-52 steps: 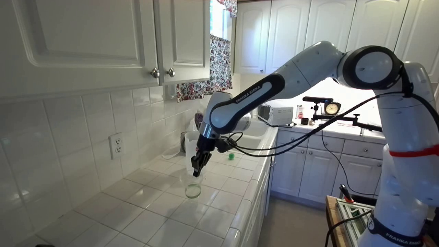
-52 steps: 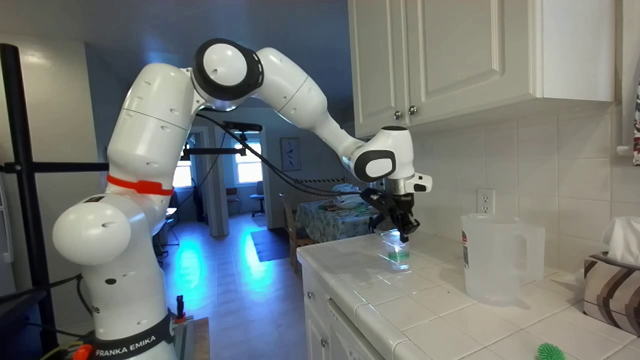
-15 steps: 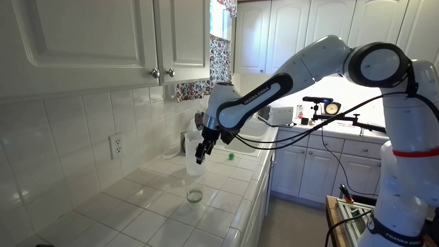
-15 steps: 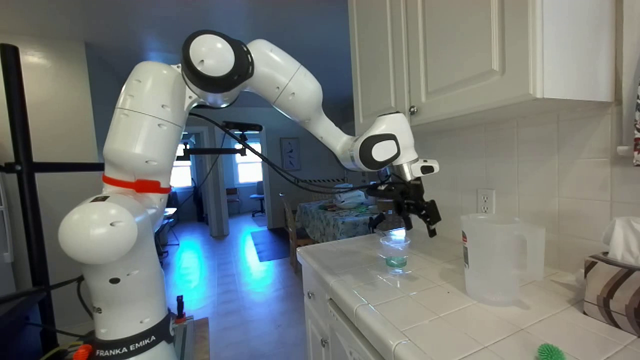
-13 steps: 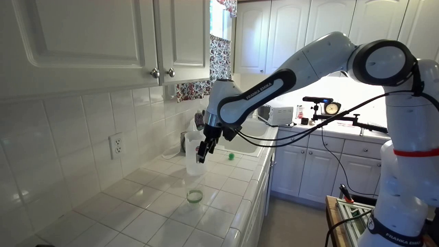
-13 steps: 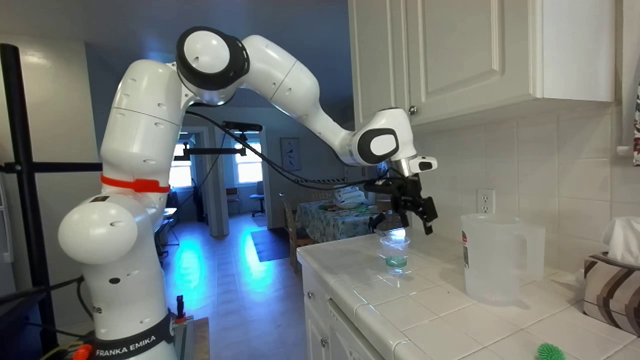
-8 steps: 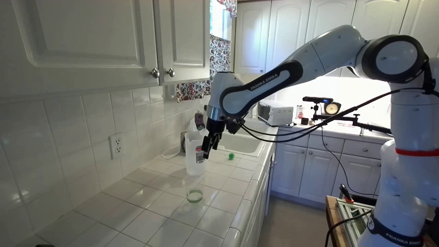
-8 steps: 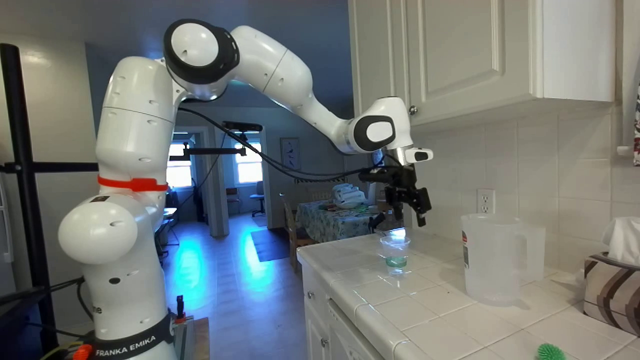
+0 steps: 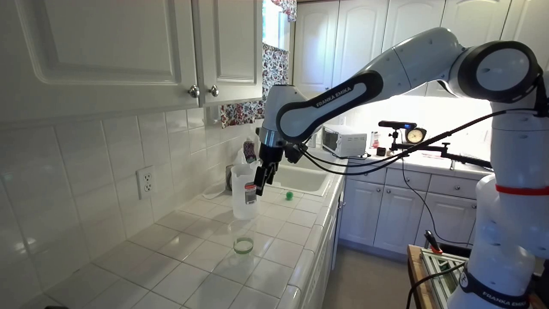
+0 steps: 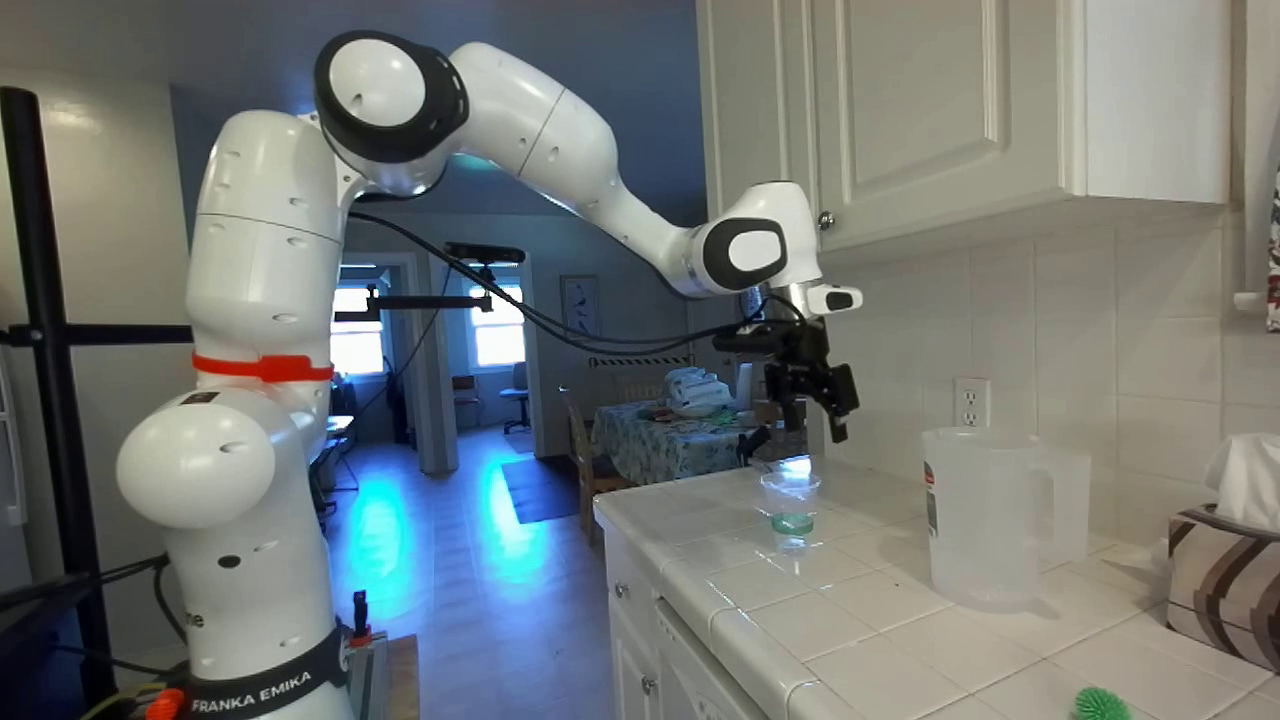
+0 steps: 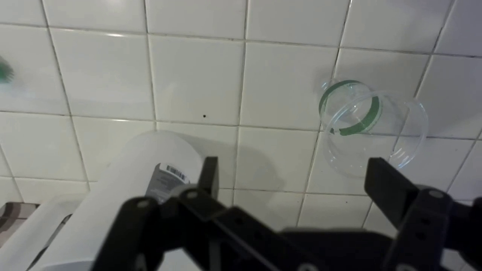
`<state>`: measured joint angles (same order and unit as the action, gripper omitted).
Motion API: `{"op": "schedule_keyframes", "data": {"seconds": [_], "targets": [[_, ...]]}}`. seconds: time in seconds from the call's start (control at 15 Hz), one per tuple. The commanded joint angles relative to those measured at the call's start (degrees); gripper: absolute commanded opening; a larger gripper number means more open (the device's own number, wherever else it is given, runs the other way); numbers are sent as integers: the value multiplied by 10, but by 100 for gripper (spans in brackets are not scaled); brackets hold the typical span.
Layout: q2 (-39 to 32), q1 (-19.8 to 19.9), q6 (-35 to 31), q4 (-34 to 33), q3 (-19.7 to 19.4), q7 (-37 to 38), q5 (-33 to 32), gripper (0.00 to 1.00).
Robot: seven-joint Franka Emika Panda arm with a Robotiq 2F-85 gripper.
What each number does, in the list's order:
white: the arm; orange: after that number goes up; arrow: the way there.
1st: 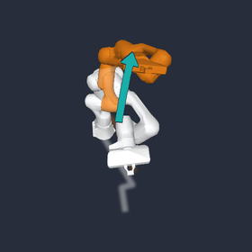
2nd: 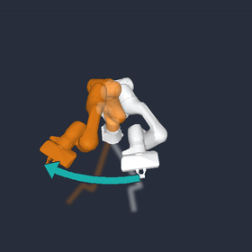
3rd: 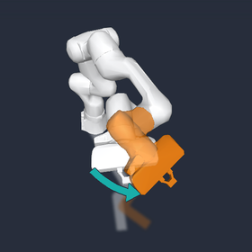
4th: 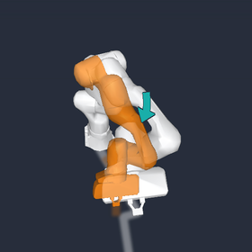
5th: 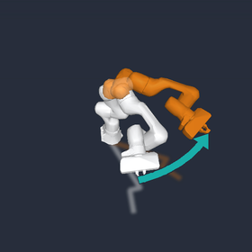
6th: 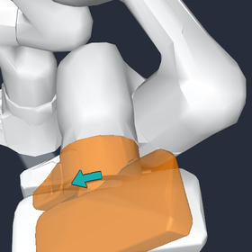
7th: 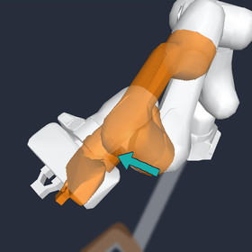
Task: Pour the contents from the cup into the jar
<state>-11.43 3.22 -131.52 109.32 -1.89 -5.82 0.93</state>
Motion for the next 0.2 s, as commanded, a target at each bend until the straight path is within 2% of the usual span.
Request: {"op": "schedule_keyframes", "data": {"seconds": [0.0,0.13], "targets": [[1,0,2,-1,0,-3,0,100],[0,0,1,-1,0,-3,0,100]]}}
